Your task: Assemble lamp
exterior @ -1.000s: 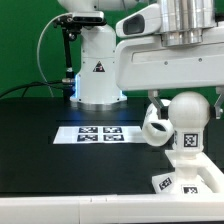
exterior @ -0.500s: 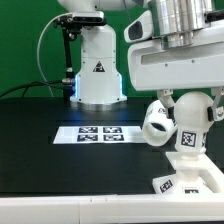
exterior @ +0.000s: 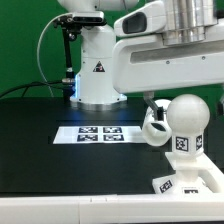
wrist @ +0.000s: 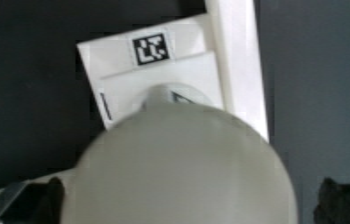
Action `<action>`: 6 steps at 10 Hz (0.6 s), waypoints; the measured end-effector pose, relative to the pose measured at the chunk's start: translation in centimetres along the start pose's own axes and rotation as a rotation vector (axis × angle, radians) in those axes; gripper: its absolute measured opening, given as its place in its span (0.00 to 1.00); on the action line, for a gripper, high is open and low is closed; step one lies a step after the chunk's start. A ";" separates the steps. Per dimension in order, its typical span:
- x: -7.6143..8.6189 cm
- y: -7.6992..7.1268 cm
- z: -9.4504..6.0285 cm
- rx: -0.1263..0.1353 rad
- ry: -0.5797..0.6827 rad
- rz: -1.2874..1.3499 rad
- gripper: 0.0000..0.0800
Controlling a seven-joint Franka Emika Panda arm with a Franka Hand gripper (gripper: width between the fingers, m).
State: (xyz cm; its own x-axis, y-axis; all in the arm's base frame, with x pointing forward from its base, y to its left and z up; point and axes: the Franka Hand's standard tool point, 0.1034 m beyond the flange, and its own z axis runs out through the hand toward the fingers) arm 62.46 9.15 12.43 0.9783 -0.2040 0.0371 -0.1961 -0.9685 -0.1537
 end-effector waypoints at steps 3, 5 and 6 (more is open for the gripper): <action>0.0 0.2 0.1 -0.011 0.001 -0.256 0.87; 0.2 -0.1 0.5 -0.051 0.027 -0.497 0.87; 0.2 0.0 0.4 -0.051 0.027 -0.484 0.87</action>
Offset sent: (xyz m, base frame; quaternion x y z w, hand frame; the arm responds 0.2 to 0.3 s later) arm 0.0054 -0.0074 -0.0072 -0.0717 0.0517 -0.4014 0.9116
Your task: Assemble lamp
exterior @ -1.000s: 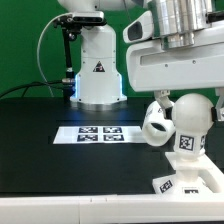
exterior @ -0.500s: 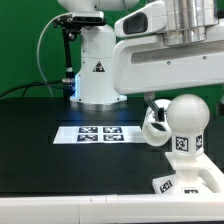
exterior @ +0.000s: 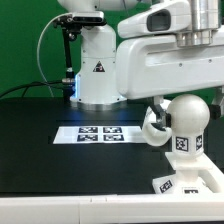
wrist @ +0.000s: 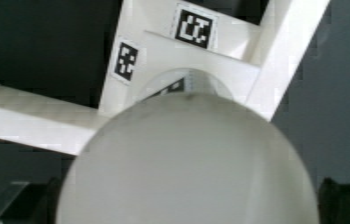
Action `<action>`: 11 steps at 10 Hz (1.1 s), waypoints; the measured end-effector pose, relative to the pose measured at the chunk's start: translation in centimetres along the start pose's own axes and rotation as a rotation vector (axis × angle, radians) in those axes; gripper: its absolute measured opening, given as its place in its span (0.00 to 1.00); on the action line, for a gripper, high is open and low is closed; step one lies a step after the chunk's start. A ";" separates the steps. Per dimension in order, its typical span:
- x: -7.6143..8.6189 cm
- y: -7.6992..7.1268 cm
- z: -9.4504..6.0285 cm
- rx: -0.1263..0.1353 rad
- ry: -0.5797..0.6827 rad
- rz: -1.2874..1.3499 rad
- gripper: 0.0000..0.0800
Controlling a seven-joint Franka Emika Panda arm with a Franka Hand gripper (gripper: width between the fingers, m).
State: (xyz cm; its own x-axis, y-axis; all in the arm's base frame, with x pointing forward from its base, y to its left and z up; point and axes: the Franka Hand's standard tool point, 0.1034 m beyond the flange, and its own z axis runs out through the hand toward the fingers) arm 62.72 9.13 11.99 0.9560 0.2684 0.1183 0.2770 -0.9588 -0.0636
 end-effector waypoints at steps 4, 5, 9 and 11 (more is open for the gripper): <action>0.0 0.0 0.0 0.000 0.000 0.113 0.72; 0.1 0.1 0.0 -0.004 0.014 0.242 0.72; -0.2 0.6 0.1 0.017 0.039 0.787 0.72; -0.3 0.0 0.4 0.066 0.018 1.151 0.72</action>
Offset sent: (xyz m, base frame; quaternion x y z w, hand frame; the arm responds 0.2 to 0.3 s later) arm 0.0000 0.0000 0.0000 0.0000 0.0000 0.1296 0.9916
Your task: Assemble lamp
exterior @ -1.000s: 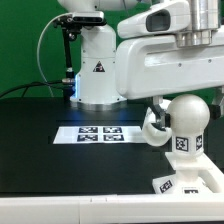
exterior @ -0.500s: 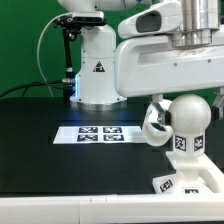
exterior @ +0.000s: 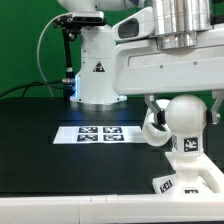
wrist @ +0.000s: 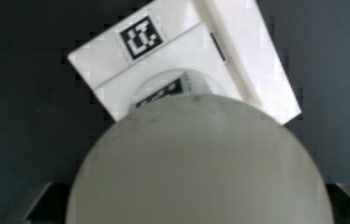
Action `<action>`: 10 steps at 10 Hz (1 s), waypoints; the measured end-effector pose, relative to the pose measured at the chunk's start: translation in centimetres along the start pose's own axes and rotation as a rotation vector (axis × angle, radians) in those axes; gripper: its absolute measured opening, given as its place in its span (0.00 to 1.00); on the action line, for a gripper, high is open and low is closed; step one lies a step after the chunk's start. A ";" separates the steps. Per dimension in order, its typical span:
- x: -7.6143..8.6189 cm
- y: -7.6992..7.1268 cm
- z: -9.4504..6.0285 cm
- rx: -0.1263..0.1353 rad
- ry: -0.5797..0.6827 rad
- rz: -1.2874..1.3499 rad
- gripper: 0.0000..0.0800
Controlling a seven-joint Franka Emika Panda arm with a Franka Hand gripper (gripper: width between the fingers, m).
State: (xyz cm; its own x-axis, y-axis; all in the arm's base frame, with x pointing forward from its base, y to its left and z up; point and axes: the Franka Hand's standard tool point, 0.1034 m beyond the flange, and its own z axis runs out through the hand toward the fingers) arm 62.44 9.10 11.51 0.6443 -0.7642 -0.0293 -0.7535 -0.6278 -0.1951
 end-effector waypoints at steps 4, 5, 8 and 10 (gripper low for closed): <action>-0.2 -0.2 0.0 0.024 -0.030 0.164 0.72; -0.2 0.0 0.0 0.012 -0.030 0.038 0.83; -0.8 -0.3 -0.5 -0.030 -0.070 -0.412 0.87; -1.0 -0.4 -0.4 -0.030 -0.071 -0.564 0.87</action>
Offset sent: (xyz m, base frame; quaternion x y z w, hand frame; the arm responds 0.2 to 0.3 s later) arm 0.0000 0.0000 0.0000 0.0000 0.0000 0.0000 1.0000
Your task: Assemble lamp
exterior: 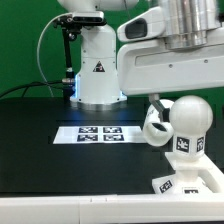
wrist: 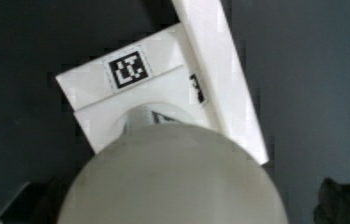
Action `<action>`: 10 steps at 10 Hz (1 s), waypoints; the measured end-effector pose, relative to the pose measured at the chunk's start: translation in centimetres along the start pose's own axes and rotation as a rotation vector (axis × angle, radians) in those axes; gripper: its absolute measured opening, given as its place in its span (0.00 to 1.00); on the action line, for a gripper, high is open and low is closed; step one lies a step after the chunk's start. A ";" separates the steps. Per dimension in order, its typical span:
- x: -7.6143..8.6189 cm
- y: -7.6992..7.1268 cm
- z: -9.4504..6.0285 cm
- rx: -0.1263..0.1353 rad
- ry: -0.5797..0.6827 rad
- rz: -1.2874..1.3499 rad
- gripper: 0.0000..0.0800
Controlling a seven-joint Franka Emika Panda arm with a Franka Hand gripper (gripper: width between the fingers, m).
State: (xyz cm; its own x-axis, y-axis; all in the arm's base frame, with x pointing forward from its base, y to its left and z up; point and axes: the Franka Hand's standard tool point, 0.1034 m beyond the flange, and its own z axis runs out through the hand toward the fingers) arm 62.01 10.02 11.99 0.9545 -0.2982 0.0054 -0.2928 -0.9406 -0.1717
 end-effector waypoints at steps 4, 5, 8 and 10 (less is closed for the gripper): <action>0.6 0.3 -0.2 -0.056 0.027 -0.558 0.87; 0.7 0.3 0.0 -0.069 0.029 -0.720 0.87; 0.7 0.2 0.0 -0.065 0.031 -0.664 0.71; 0.9 0.4 -0.1 -0.051 0.038 -0.458 0.71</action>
Offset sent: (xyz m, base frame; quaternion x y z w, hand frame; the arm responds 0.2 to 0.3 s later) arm 0.0094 -0.0074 0.0049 -0.0642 0.0564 -0.4757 0.8755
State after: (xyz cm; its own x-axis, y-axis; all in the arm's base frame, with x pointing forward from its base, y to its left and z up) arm 62.72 9.41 12.04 0.9837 0.1454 0.1057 0.1554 -0.9833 -0.0944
